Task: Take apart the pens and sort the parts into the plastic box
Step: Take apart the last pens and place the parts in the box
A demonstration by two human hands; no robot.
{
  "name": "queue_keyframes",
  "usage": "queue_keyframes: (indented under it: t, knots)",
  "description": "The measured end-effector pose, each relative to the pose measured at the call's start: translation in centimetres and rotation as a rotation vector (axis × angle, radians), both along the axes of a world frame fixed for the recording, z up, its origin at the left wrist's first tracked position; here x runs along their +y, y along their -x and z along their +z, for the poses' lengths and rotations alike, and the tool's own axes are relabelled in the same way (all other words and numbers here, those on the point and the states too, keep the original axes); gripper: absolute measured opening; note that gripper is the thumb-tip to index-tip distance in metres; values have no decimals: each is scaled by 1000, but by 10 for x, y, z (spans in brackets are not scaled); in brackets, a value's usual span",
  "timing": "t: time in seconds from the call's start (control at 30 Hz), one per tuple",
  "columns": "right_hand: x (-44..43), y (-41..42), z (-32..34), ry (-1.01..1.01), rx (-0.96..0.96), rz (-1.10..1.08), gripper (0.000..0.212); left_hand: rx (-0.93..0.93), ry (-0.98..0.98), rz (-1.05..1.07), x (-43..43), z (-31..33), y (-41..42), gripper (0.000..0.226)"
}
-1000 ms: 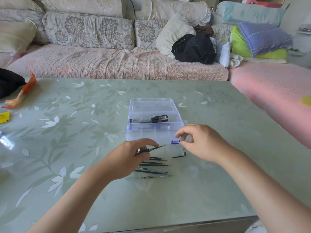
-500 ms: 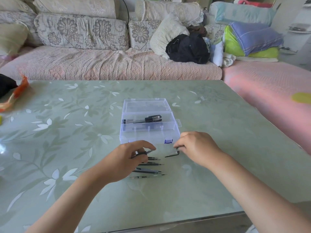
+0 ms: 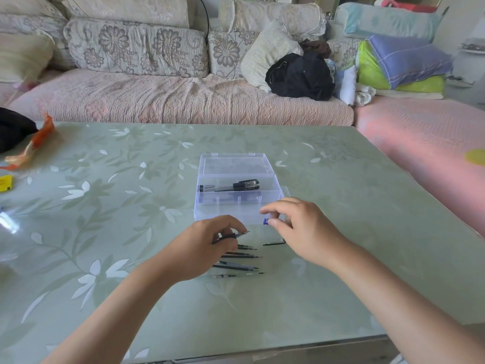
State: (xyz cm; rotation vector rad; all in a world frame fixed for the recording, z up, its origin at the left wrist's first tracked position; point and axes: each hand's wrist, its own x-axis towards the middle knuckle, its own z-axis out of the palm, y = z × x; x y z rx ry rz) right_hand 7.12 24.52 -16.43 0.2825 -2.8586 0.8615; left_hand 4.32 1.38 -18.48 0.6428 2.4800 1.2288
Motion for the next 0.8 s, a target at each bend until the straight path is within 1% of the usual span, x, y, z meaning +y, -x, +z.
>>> queue_keyframes:
  t: [0.07,0.2,0.27,0.43,0.57,0.8]
  knots:
    - [-8,-3,2,100,-23,-34,16,-3,-15,8,0,0,0,28]
    - [-22,-6,6,421,-128,-81,13,-5,-40,30,0,3,-1,28]
    - [-27,-5,8,494,-147,-84,13,2,-51,38,-1,4,-1,28]
    - [-33,-3,7,569,-163,-114,10,11,-41,45,-2,6,0,28]
    - [-34,-2,5,523,-174,-113,11,19,-39,45,-3,7,0,27]
    - [-35,-1,2,506,-188,-100,9,29,-34,24,-3,9,0,27]
